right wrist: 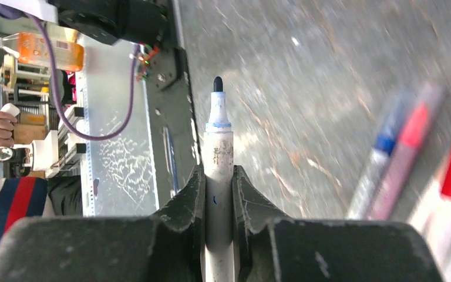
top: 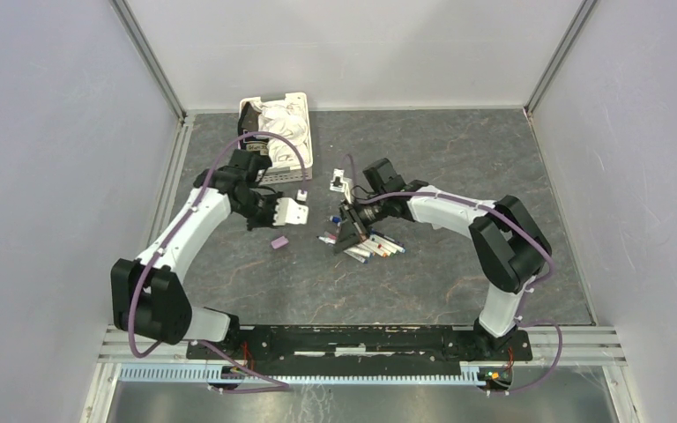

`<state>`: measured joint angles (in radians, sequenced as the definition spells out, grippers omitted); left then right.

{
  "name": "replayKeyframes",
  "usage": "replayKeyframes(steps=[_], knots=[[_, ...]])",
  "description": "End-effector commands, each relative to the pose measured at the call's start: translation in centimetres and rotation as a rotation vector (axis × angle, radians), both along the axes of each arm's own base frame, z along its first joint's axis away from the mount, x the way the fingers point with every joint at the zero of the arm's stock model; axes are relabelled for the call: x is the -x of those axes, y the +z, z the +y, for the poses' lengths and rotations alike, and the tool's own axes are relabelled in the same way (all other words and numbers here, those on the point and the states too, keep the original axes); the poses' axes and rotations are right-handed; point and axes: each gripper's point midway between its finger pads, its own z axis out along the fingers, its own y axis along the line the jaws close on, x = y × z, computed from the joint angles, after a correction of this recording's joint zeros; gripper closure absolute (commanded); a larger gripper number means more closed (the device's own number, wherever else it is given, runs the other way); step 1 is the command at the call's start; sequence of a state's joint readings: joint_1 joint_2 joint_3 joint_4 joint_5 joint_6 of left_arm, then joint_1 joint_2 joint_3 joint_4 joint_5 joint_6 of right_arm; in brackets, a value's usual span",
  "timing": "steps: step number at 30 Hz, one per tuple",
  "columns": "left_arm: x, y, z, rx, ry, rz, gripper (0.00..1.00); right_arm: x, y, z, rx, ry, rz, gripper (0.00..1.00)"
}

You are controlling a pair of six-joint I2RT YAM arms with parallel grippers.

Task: Open the pen caps

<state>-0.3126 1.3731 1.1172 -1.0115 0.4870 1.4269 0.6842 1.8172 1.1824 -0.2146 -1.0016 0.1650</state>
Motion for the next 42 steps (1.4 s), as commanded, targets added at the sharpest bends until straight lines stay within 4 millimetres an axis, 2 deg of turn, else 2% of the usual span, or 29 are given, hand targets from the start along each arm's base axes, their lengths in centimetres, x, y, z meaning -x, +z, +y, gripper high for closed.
replayKeyframes(steps=[1,4,6,8,10,13,16,21,24,27,33,37,40,42], knots=[[-2.5,-0.2,3.8,-0.105,0.028,-0.073,0.98,0.0,-1.2,-3.4,0.076,-0.023,-0.008,1.0],[-3.1,-0.9,3.5,-0.078,0.059,-0.089,0.98,-2.0,-1.1,-4.6,0.112,-0.095,-0.048,1.0],[-3.7,-1.0,2.6,-0.017,0.107,-0.086,0.98,-4.7,-0.9,-6.0,0.162,-0.208,-0.109,1.0],[-4.3,-1.3,1.7,0.04,0.167,-0.057,0.98,-8.1,-1.7,-8.8,0.277,-0.368,-0.177,1.0],[-5.2,-2.1,1.1,0.074,0.236,-0.028,0.97,-11.4,-2.9,-12.6,0.407,-0.574,-0.236,1.0],[-6.6,-3.8,0.8,0.093,0.332,0.011,0.96,-13.9,-4.2,-17.5,0.568,-0.803,-0.328,1.0],[-8.1,-5.9,0.7,0.073,0.418,0.038,0.96,-14.6,-5.4,-19.7,0.647,-0.903,-0.375,1.0],[-8.0,-8.6,1.1,0.007,0.457,0.06,0.91,-14.9,-7.8,-21.1,0.707,-0.973,-0.379,1.0],[-7.8,-9.3,1.2,0.003,0.465,0.066,0.83,-15.2,-8.8,-22.0,0.745,-1.013,-0.39,1.0],[-7.4,-9.7,1.1,-0.002,0.467,0.082,0.71,-15.4,-9.4,-22.8,0.772,-1.048,-0.415,0.97],[-6.6,-10.3,0.5,-0.003,0.452,0.112,0.59,-15.7,-9.9,-23.7,0.79,-1.078,-0.459,0.92],[-6.3,-10.0,0.2,0.009,0.443,0.131,0.55,-15.6,-9.9,-24.0,0.792,-1.075,-0.48,0.75],[-6.8,-8.6,-0.4,0.039,0.456,0.137,0.49,-15.5,-9.8,-24.1,0.795,-1.067,-0.49,0.67],[-7.4,-6.9,-0.9,0.074,0.473,0.127,0.43,-15.6,-9.4,-24.1,0.789,-1.071,-0.499,0.65]])
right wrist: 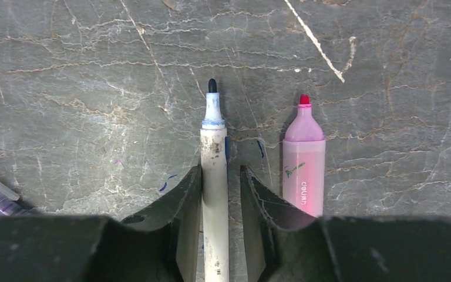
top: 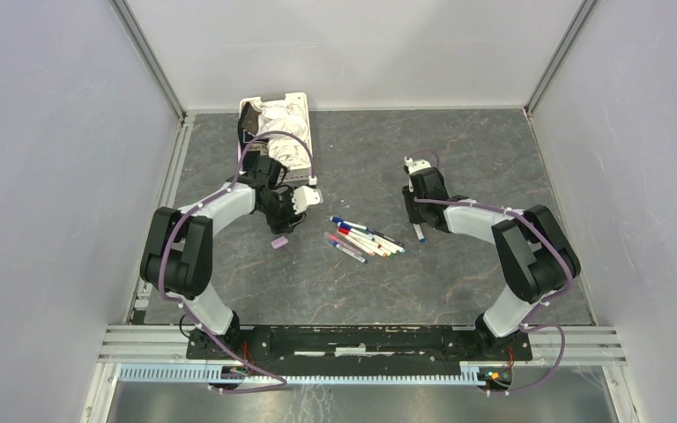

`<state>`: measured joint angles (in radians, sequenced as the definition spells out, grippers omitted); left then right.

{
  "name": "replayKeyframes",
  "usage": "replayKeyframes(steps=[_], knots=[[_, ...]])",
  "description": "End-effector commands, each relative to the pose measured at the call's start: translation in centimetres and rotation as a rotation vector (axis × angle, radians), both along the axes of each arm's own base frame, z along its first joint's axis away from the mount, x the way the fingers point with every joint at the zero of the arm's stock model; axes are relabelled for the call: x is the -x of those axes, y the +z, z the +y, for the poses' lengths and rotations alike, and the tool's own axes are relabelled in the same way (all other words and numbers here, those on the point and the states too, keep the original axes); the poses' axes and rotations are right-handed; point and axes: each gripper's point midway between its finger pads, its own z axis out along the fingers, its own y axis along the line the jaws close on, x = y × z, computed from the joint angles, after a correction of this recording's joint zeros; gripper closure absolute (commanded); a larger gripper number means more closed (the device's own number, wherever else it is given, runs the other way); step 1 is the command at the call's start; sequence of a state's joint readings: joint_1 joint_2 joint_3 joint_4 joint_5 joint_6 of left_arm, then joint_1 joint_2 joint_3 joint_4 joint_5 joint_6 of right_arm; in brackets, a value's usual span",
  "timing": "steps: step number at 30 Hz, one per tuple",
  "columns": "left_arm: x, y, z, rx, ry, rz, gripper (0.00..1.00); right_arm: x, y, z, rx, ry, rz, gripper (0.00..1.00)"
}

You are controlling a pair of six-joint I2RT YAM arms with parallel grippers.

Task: Open the pen caps

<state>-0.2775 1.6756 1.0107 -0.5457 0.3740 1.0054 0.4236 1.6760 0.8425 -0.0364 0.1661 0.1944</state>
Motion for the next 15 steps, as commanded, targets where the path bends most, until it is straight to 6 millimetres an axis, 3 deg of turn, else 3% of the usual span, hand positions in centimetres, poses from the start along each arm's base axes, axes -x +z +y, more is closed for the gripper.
replayKeyframes(steps=[1,2,6,7,8,11,15], knots=[[-1.3,4.0,-1.9,0.103,0.049,-0.018,0.37,-0.7,1.0,-1.2,0.045,-0.028,-0.06,0.64],[-1.6,5.1,-2.2,0.121,0.056,-0.027,0.31,-0.7,1.3,-1.2,0.041,-0.027,-0.067,0.63],[-3.5,10.4,-2.9,0.184,0.144,-0.059,0.25,-0.9,3.5,-0.3,0.023,-0.009,-0.123,0.58],[-3.8,11.5,-2.9,0.197,0.169,-0.06,0.09,-0.8,4.1,0.3,0.02,0.013,-0.138,0.57],[-3.9,12.6,-2.8,0.205,0.193,-0.051,0.06,-0.7,4.8,1.0,0.019,0.038,-0.152,0.55],[-4.3,15.1,-2.4,0.224,0.273,-0.055,0.04,0.7,6.0,3.4,0.012,0.151,-0.178,0.52],[-3.7,17.2,-1.8,0.239,0.319,-0.068,0.0,3.7,5.2,5.6,-0.037,0.294,-0.14,0.5]])
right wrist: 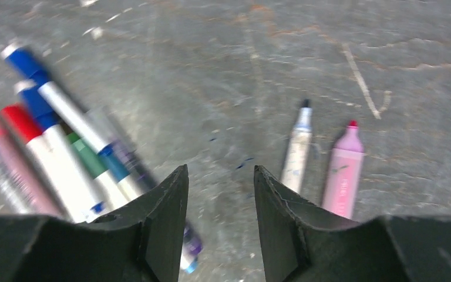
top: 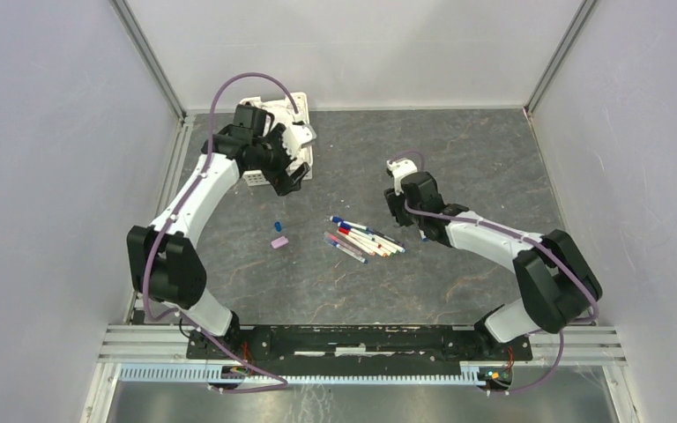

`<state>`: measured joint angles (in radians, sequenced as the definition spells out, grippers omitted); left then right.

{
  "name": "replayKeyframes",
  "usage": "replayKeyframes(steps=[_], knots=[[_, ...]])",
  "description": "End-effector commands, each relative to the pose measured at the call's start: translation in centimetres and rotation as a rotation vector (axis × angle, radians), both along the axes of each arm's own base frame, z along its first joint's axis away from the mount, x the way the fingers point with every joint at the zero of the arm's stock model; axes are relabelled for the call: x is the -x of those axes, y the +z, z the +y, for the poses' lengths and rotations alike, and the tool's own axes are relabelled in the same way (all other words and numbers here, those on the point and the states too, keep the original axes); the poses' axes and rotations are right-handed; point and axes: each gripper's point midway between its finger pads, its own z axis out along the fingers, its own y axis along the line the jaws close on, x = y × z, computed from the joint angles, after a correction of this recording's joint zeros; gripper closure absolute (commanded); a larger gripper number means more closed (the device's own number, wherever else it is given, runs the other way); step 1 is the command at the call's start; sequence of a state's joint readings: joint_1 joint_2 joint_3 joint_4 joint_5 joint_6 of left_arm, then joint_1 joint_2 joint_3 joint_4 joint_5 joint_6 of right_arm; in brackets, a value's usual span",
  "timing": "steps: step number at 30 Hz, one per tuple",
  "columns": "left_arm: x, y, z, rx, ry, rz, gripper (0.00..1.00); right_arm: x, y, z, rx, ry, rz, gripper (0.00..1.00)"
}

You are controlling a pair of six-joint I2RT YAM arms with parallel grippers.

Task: Open the pen caps

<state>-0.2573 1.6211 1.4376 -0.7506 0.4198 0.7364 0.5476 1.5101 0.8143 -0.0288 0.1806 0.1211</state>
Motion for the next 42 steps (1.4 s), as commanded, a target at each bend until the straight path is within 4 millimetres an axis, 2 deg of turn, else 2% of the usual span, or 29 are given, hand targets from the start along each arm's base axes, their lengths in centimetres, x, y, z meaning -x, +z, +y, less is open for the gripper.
replayKeyframes(steps=[1,4,8,12,20,30,36,39,42], knots=[[2.5,2.9,0.6,0.057,0.095,0.062,0.0,3.0,-0.5,2.1,-0.042,0.171,0.029,0.52],[3.5,3.2,0.5,0.064,0.088,0.091,0.0,4.9,-1.6,3.3,-0.08,0.266,0.086,0.57],[4.4,2.9,0.4,0.065,0.077,0.147,0.0,6.0,-2.9,3.8,-0.076,0.301,0.136,0.61],[5.0,2.3,0.3,0.059,0.059,0.181,0.0,6.7,-4.1,4.2,-0.058,0.326,0.185,0.63],[5.3,2.7,0.3,0.06,0.034,0.169,0.0,7.1,-5.8,3.7,-0.017,0.307,0.225,0.66],[5.8,3.1,-0.1,0.072,-0.009,0.17,0.0,8.6,-6.5,5.7,-0.005,0.372,0.25,0.66],[5.7,3.4,-0.2,0.078,-0.026,0.158,0.0,9.3,-6.6,6.1,0.005,0.382,0.25,0.64],[5.8,3.4,-0.3,0.079,-0.029,0.162,0.0,8.9,-5.9,6.1,0.017,0.379,0.234,0.65],[6.0,3.4,-0.3,0.079,-0.034,0.167,0.0,8.0,-4.3,6.6,0.023,0.393,0.205,0.68]])
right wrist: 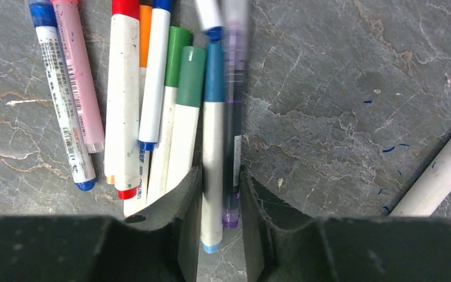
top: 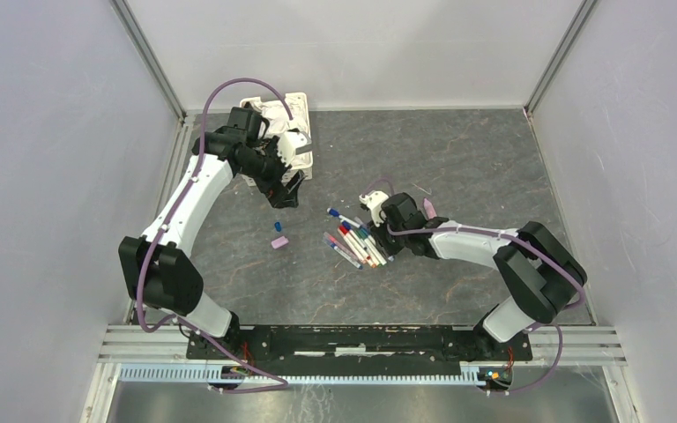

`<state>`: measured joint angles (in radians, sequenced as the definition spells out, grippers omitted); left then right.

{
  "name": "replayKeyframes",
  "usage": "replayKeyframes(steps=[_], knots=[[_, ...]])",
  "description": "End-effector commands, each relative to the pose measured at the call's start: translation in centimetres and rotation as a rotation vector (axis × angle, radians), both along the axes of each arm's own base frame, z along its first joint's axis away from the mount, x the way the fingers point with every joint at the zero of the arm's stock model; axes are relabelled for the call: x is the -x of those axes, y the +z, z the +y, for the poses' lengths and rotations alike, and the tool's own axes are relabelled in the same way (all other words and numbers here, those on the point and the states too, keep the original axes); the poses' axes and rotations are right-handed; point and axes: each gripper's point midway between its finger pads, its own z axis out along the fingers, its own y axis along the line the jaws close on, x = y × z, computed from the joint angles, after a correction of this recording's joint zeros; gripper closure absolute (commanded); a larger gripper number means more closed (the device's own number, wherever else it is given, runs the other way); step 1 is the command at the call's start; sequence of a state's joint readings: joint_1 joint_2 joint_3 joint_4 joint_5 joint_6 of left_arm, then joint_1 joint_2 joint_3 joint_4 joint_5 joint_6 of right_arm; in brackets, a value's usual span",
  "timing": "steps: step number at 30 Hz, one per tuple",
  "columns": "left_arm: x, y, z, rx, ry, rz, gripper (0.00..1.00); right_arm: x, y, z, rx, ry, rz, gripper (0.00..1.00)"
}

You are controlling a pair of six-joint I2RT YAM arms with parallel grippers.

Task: Open the pen caps

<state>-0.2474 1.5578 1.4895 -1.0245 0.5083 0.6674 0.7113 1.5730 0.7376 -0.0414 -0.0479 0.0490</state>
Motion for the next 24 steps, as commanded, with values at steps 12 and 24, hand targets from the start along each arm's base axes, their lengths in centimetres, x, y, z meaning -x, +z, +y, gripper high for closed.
replayKeyframes(steps=[12,24], knots=[[0.3,1.4,-0.6,0.031,-0.059,-0.037,0.0,-2.7,3.3,1.6,0.032,0.016,-0.036,0.84],[0.9,0.9,-0.4,0.027,-0.07,-0.022,0.0,-4.9,0.8,1.3,0.084,-0.005,-0.014,0.75]])
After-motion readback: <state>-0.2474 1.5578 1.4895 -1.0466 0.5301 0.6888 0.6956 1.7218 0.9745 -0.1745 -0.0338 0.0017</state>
